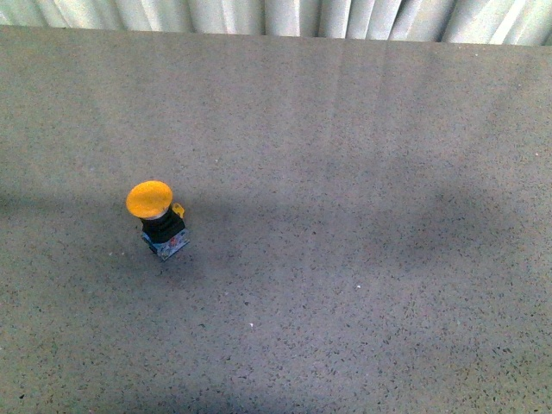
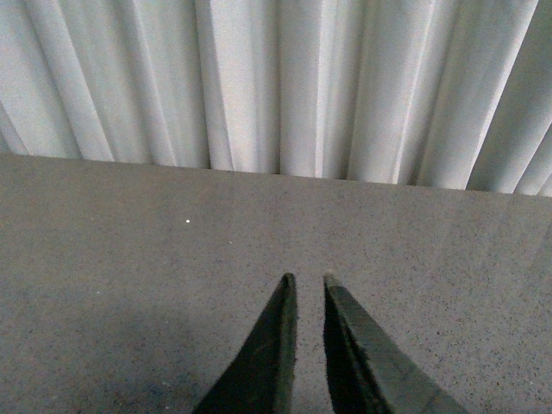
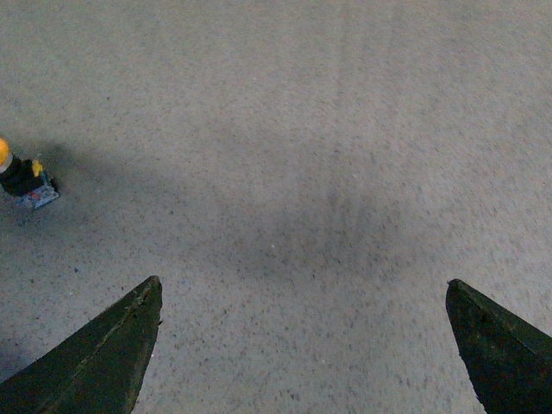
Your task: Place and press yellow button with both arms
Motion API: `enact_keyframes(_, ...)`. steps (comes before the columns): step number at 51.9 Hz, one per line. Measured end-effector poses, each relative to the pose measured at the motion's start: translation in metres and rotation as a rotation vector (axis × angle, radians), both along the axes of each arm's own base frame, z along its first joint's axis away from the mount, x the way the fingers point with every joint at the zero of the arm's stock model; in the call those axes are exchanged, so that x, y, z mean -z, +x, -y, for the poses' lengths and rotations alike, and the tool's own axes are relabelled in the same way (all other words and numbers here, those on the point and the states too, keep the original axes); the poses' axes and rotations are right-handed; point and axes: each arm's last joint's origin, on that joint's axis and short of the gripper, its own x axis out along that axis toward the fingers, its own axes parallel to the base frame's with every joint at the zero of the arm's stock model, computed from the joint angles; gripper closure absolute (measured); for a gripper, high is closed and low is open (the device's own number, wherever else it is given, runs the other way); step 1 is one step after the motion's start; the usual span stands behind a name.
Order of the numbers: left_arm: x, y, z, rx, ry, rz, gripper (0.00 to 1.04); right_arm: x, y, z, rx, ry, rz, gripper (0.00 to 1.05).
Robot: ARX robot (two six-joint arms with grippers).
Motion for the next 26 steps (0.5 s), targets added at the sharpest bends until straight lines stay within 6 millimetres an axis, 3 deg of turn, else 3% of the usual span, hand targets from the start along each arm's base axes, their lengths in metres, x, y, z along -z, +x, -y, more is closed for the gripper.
enact_keyframes(3, 0.000, -0.005, 0.000, 0.002, -0.001, 0.008, 1.04, 0.002, 0.019, -0.011, -0.062, -0.029, 0.001, 0.09)
enact_keyframes(19, 0.013, -0.024, -0.001, 0.004, 0.004, -0.004, 1.03, 0.011, 0.102, -0.075, -0.300, -0.155, 0.016, 0.09)
enact_keyframes(26, 0.011, -0.034, -0.001, 0.003, 0.004, 0.006, 1.03, 0.023, 0.141, -0.127, -0.485, -0.273, 0.036, 0.09)
